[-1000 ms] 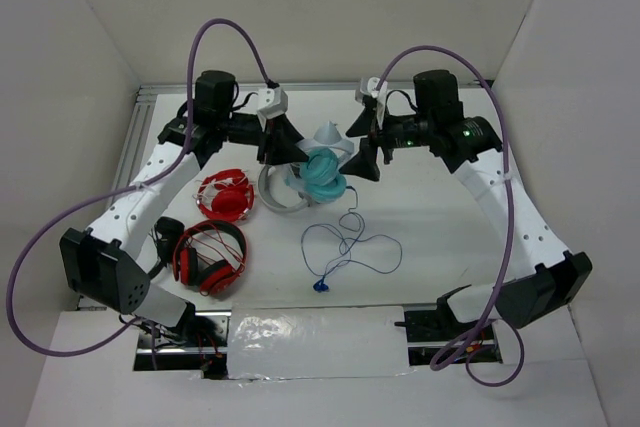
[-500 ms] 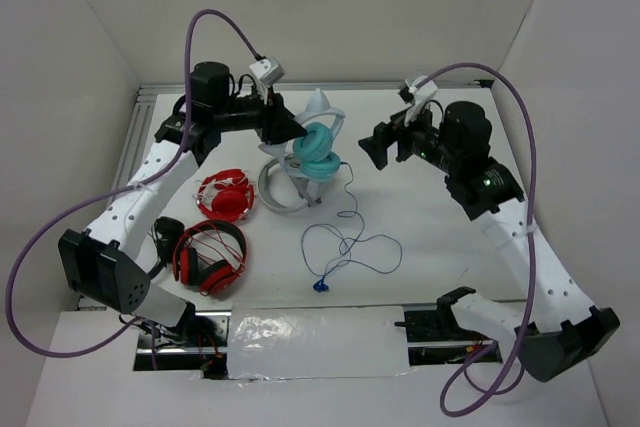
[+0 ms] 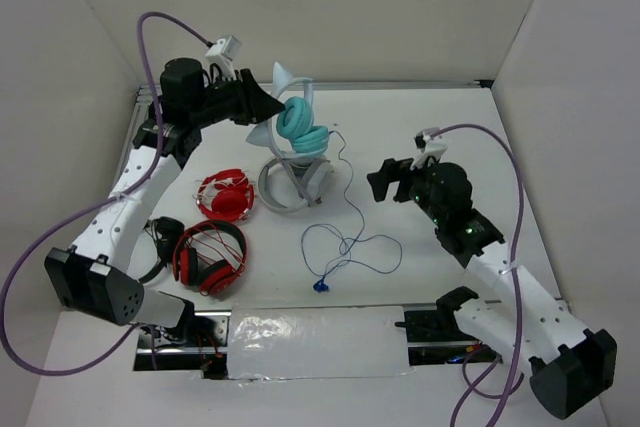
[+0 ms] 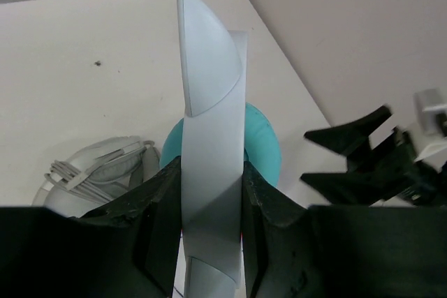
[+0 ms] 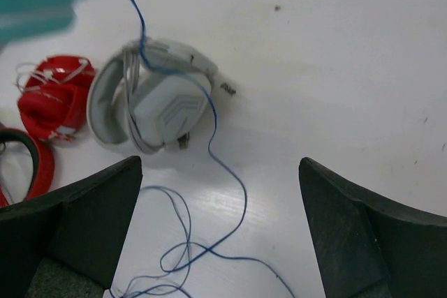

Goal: Wrap the headphones

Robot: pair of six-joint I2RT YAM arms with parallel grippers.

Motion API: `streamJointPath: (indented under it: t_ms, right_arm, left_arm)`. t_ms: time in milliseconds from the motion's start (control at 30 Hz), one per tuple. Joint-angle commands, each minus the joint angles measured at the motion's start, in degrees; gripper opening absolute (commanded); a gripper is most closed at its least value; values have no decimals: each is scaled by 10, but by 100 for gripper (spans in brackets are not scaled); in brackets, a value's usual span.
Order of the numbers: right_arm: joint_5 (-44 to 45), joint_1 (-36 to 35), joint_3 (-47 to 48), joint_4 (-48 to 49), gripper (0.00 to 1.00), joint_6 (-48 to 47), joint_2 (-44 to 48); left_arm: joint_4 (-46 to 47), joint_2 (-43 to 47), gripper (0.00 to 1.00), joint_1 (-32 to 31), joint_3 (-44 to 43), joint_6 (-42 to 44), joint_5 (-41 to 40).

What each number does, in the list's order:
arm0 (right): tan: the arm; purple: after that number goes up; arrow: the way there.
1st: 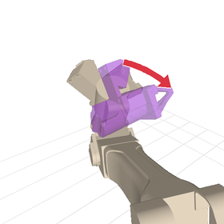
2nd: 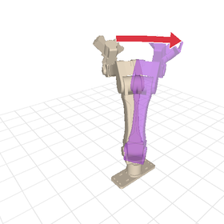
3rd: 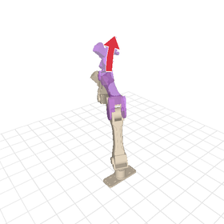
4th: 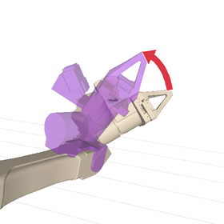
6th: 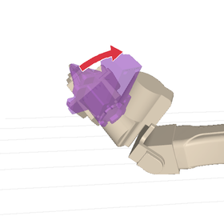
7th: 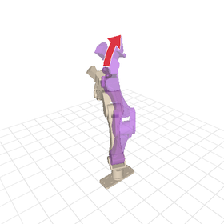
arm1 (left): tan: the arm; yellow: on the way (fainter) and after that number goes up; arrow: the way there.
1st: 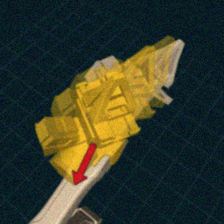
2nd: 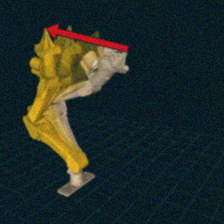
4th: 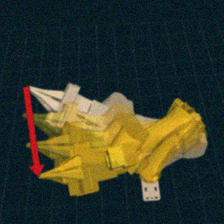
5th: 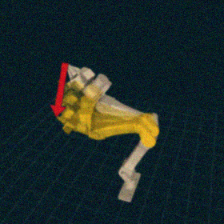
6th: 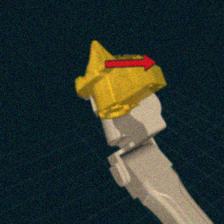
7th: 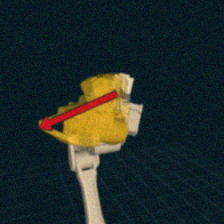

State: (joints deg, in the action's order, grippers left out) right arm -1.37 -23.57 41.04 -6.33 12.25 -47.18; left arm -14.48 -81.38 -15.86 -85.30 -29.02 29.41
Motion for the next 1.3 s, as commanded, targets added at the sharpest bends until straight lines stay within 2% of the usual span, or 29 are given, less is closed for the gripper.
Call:
streamJointPath:
  t_ms: [0, 33, 200, 367, 467, 567, 700, 767, 900, 1067, 1167, 1200, 1233, 1267]
  right_arm:
    - [85, -50, -57, 107, 100, 18, 12]
    - [102, -85, -76, 115, 100, 9, 3]
    - [177, -160, -94, 199, 100, -13, -64]
    - [205, -161, -113, 298, 100, -8, -162]
    - [183, -158, -126, 405, 100, -10, -205]
    - [154, -162, -98, 406, 100, -7, -252]
    - [165, -184, -96, 410, 100, 2, -269]
    - [162, -184, -99, 417, 95, 15, -285]
    - [132, -185, -84, 419, 80, 45, -343]
    - [147, -222, -47, 412, 65, 37, -409]
    - [148, -233, -46, 395, 44, 39, -406]
    - [152, -234, -51, 390, 29, 43, -402]
    - [160, -241, -57, 382, 19, 46, -389]
    - [174, -248, -71, 363, 0, 60, -374]
  left_arm:
    - [88, 59, 0, 9, 7, -91, -12]
    - [106, 71, 0, 12, 11, -103, -10]
    - [127, 79, 0, 26, -18, -137, 0]
    - [138, 89, 0, 43, -50, -176, 34]
    - [131, 92, 0, 50, -71, -191, 40]
    - [125, 98, 0, 50, -89, -198, 29]
    - [111, 106, 0, 51, -115, -195, 0]
    - [112, 112, 0, 51, -116, -195, -3]
    - [120, 125, 0, 52, -113, -193, -11]
    - [112, 125, 0, 54, -129, -196, -32]
    - [111, 129, 0, 55, -129, -198, -61]
    - [111, 129, 0, 55, -129, -196, -73]
    - [114, 130, 0, 55, -129, -192, -84]
    - [104, 123, 0, 55, -140, -180, -124]
